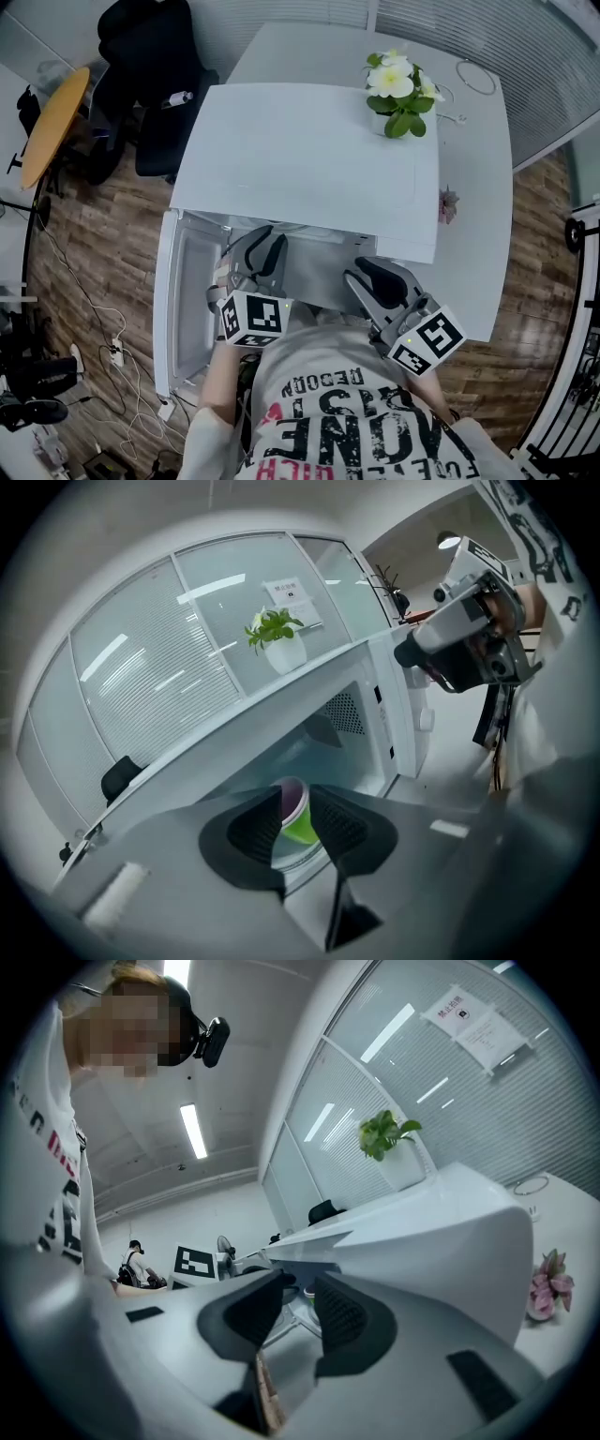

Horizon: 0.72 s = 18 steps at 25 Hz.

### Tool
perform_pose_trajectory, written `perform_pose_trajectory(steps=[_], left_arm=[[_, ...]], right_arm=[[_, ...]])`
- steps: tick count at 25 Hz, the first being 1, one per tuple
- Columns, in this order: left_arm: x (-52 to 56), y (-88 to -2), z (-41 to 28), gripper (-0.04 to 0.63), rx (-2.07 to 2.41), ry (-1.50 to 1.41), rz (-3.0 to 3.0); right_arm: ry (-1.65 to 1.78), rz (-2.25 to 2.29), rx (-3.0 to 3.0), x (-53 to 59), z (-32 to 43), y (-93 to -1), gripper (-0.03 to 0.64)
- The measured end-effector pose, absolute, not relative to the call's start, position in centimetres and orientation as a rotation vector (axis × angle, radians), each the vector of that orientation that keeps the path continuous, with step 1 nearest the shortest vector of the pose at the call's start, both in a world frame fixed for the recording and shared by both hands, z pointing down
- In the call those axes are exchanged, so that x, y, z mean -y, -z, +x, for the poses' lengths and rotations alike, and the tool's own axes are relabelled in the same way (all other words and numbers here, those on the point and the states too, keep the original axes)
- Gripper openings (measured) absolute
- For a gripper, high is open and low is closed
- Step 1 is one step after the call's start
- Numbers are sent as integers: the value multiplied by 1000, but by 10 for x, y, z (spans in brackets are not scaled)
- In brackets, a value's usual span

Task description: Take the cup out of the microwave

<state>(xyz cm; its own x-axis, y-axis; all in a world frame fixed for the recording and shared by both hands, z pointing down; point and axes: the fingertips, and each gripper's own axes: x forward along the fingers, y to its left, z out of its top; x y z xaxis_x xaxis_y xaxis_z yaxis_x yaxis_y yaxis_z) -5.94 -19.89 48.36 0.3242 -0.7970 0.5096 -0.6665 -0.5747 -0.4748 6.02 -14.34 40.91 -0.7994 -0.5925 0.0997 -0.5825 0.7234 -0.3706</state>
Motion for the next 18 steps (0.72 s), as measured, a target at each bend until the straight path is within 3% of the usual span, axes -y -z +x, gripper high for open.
perform_pose_trajectory(steps=[18], left_arm=[[221,-510,-57,133,-1041,1349,-2307]], right_arm=[[631,-1033,-2899,146,54,-415,115]])
